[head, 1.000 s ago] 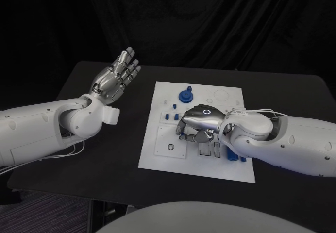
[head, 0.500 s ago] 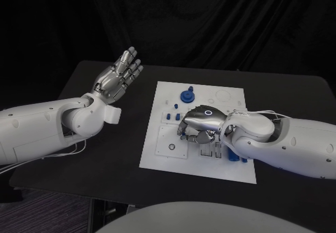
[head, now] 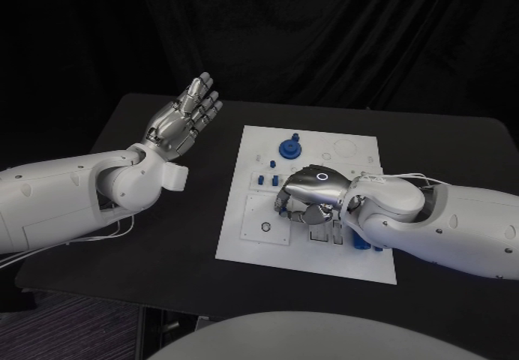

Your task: Assemble the parts on the task board

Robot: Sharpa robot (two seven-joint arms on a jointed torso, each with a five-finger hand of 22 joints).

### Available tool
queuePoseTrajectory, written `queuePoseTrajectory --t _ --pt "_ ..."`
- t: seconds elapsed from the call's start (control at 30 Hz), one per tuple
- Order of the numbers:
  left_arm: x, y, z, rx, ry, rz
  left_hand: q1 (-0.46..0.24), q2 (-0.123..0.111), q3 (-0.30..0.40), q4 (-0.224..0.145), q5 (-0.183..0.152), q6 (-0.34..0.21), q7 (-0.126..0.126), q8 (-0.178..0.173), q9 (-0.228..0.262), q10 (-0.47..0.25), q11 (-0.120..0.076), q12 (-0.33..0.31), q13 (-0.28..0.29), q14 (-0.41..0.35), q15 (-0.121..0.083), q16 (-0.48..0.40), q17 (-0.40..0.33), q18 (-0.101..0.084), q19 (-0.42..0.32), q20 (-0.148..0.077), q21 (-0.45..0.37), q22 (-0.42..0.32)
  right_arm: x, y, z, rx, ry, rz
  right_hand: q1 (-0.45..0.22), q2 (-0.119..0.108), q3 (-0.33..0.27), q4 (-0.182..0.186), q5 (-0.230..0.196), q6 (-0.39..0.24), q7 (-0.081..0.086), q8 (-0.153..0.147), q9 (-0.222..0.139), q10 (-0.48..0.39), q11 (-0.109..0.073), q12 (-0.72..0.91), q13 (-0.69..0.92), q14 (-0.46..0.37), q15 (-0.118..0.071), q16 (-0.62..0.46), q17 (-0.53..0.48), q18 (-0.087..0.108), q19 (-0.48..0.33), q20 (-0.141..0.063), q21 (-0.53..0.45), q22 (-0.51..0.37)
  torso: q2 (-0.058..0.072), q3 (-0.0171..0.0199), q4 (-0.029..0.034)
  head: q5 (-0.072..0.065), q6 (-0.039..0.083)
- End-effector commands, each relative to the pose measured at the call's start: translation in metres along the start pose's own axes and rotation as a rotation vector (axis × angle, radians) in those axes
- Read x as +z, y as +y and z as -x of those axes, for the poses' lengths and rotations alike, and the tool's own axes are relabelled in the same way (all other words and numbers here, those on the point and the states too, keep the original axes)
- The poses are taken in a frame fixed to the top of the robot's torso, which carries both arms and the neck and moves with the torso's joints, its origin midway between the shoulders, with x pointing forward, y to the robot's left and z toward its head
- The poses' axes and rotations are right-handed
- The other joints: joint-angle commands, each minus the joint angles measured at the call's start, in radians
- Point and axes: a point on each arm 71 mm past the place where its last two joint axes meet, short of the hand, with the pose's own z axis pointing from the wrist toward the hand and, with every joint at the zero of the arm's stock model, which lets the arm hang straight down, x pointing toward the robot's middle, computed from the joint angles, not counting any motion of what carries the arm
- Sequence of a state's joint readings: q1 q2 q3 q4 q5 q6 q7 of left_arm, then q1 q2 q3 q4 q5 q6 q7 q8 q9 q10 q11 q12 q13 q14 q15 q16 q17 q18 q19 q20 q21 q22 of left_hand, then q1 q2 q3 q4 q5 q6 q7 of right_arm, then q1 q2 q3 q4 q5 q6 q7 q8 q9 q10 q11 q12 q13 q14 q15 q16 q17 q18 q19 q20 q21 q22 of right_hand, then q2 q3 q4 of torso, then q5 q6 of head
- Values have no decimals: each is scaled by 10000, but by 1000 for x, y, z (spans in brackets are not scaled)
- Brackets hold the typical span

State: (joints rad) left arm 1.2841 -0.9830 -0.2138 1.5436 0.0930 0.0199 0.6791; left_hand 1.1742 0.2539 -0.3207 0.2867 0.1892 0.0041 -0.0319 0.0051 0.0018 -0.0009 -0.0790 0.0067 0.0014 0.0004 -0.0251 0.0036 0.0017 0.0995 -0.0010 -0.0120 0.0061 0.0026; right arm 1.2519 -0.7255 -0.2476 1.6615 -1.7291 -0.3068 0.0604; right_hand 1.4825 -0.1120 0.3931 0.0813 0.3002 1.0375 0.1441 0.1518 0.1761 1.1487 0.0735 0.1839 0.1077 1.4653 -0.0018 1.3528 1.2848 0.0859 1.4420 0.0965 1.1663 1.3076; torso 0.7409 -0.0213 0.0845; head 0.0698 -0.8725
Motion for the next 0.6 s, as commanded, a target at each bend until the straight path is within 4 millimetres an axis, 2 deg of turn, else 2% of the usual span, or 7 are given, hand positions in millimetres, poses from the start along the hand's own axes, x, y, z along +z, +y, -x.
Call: queuePoseTrajectory --t 0.03,0.4,0.6 --pt "1 -4 -2 -122 114 -538 126 -20 70 10 68 9 58 -36 -3 9 66 -67 -14 -4 2 -36 -17 -91 31 70 -39 18 0 2 -1 -47 0 83 29 -54 0 -59 -46 16 -31 -39 13 73 23 32 10 367 -43 40 -9 -79 63 -9 31 1607 3 0 -1 21 -1" --pt "1 -3 -1 -132 131 -450 182 -20 91 -10 104 2 68 -39 -5 9 74 -67 -14 -4 31 -36 -17 -103 34 89 -37 23 -1 2 -1 -50 -20 65 29 -54 0 -59 -46 16 -31 -39 13 73 23 32 10 367 -43 40 -9 -79 63 -9 31 1607 2 2 -3 36 -1" --pt "1 -2 -1 -155 163 -402 302 -28 134 -42 171 1 74 -39 -5 9 76 -67 -14 -4 133 -36 -17 -137 39 155 -32 32 0 0 -2 -53 159 -58 -9 -80 -16 -64 -148 -73 -7 -125 1 26 48 -63 -8 337 -29 -22 -82 -71 33 -2 -18 1591 0 1 4 36 -1"
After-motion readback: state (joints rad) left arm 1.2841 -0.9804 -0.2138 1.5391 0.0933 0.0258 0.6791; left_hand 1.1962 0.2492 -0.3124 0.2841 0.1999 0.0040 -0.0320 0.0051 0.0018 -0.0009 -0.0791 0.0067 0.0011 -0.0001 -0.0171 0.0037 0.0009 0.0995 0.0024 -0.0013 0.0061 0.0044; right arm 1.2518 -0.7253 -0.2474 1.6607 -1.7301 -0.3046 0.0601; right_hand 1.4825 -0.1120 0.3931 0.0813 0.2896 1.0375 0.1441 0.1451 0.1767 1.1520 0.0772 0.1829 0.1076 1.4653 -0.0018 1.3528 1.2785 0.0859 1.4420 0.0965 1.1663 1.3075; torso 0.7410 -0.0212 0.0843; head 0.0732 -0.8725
